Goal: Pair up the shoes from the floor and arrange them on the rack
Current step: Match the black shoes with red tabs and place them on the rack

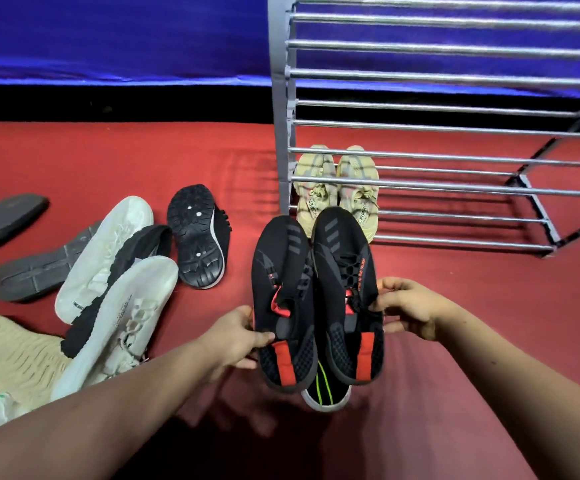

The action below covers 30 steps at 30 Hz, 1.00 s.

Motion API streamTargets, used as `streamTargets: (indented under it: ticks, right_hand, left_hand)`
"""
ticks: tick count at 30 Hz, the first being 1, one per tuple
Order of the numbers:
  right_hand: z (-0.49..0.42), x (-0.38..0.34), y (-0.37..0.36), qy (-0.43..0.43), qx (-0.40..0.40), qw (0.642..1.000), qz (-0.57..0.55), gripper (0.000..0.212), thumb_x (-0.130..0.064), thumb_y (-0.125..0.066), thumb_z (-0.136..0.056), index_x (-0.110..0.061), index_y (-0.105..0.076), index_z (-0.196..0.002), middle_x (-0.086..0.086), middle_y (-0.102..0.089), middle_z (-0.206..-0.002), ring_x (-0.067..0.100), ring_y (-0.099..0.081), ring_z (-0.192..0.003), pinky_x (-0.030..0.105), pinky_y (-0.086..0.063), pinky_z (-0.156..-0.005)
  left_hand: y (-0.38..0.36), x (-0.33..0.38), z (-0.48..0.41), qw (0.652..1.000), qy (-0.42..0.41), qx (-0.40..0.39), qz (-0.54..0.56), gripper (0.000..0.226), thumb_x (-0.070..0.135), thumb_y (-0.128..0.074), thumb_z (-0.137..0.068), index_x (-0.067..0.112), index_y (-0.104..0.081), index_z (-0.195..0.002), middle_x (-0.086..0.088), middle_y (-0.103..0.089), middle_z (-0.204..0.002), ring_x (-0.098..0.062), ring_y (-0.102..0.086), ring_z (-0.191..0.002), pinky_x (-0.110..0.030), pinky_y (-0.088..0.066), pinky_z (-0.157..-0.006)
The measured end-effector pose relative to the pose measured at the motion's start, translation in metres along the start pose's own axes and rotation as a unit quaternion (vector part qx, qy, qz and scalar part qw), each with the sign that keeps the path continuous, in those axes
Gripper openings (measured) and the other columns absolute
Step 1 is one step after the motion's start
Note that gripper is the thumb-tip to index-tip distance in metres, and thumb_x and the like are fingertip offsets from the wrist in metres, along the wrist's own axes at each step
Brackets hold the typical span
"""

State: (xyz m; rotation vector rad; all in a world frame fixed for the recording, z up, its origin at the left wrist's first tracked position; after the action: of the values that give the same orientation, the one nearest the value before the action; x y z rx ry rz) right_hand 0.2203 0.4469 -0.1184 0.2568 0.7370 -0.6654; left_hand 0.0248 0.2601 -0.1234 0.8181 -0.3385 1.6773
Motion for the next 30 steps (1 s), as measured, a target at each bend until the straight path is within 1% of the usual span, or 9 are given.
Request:
streamTargets:
  ticks: [3,5,8,12,14,17,21,26,30]
  right_hand:
    - [0.013,0.009,0.029,-0.004,0.01,1.0,-0.01,0.04,-0.008,-0.064,-0.058,-0.014,-0.061,-0.097,0.011,-0.061,-0.091,0.024,-0.054,-0.085,0.028,-0.056,-0.059]
    - [0.02,0.015,0.053,-0.004,0.025,1.0,-0.016,0.039,-0.009,-0.064,-0.056,-0.014,-0.063,-0.095,0.01,-0.061,-0.09,0.022,-0.055,-0.081,0.031,-0.054,-0.064]
    - [0.033,0.02,0.09,0.0,0.042,0.999,-0.033,0.036,-0.008,-0.065,-0.055,-0.014,-0.063,-0.091,0.01,-0.061,-0.085,0.019,-0.057,-0.073,0.031,-0.054,-0.063]
    - [0.042,0.022,0.132,0.008,0.067,0.997,-0.047,0.026,-0.003,-0.065,-0.069,-0.013,-0.061,-0.093,0.007,-0.06,-0.078,0.015,-0.055,-0.066,0.023,-0.052,-0.05]
    - [0.041,0.023,0.152,0.013,0.085,0.995,-0.051,0.023,-0.003,-0.063,-0.074,-0.013,-0.06,-0.094,0.008,-0.06,-0.08,0.015,-0.055,-0.066,0.023,-0.051,-0.049]
    - [0.037,0.019,0.182,0.021,0.123,0.991,-0.058,0.013,-0.001,-0.058,-0.081,-0.014,-0.059,-0.083,0.005,-0.061,-0.077,0.014,-0.055,-0.063,0.02,-0.049,-0.047]
    - [0.028,0.006,0.215,0.039,0.165,0.983,-0.073,0.013,-0.004,-0.057,-0.083,-0.015,-0.06,-0.077,0.004,-0.062,-0.078,0.016,-0.058,-0.066,0.021,-0.048,-0.05]
    - [0.007,-0.01,0.253,0.063,0.219,0.968,-0.107,0.007,-0.016,-0.061,-0.086,-0.017,-0.065,-0.081,0.0,-0.064,-0.076,0.016,-0.051,-0.066,0.025,-0.038,-0.06]
    - [-0.012,0.0,0.27,0.049,0.334,0.928,-0.159,0.027,-0.018,-0.069,-0.083,-0.015,-0.049,-0.066,0.005,-0.052,-0.066,0.016,-0.044,-0.056,0.023,-0.036,-0.053]
  left_hand:
    - [-0.023,0.013,0.0,1.0,-0.013,-0.016,-0.015,0.023,0.015,-0.064,-0.087,0.018,-0.052,-0.107,-0.002,-0.063,-0.112,-0.014,-0.062,-0.093,-0.03,-0.055,-0.066]
    - [-0.04,0.022,-0.002,0.999,-0.016,-0.03,-0.019,0.025,0.016,-0.064,-0.087,0.019,-0.053,-0.11,-0.001,-0.063,-0.115,-0.014,-0.062,-0.1,-0.03,-0.056,-0.065]
    - [-0.071,0.045,-0.01,0.998,-0.022,-0.043,-0.026,0.025,0.014,-0.063,-0.088,0.017,-0.053,-0.112,-0.002,-0.061,-0.118,-0.013,-0.06,-0.106,-0.029,-0.056,-0.061]
    - [-0.105,0.075,-0.025,0.999,-0.023,-0.043,-0.023,0.026,0.013,-0.062,-0.089,0.017,-0.055,-0.113,-0.001,-0.062,-0.117,-0.014,-0.06,-0.106,-0.032,-0.057,-0.064]
    - [-0.122,0.087,-0.033,0.999,-0.019,-0.044,-0.012,0.024,0.013,-0.063,-0.088,0.019,-0.057,-0.11,0.001,-0.065,-0.115,-0.014,-0.061,-0.106,-0.039,-0.059,-0.072]
    - [-0.149,0.11,-0.049,0.999,-0.02,-0.04,-0.005,0.018,0.013,-0.062,-0.089,0.021,-0.057,-0.105,0.004,-0.065,-0.108,-0.017,-0.061,-0.108,-0.042,-0.057,-0.079]
    - [-0.176,0.145,-0.069,0.999,-0.029,-0.026,0.016,0.012,0.013,-0.059,-0.091,0.024,-0.054,-0.091,0.006,-0.063,-0.096,-0.019,-0.06,-0.099,-0.041,-0.054,-0.077]
    - [-0.197,0.179,-0.104,0.999,-0.021,0.007,0.048,0.008,0.018,-0.054,-0.091,0.024,-0.058,-0.089,-0.002,-0.064,-0.101,-0.023,-0.062,-0.092,-0.038,-0.052,-0.074]
    - [-0.209,0.175,-0.122,0.994,0.037,0.029,0.098,0.018,0.005,-0.048,-0.088,0.014,-0.059,-0.099,-0.011,-0.063,-0.09,-0.024,-0.058,-0.075,-0.035,-0.047,-0.071]
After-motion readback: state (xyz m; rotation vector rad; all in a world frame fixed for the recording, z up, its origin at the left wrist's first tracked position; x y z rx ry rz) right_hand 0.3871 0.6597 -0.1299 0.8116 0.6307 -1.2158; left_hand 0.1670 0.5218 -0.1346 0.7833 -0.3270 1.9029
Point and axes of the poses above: each hand's wrist, its own z-axis away from the middle knuckle, its own y-axis out of the back of the hand, x = y × z, the point moved 10 cm from there along -z, towards the middle knuckle
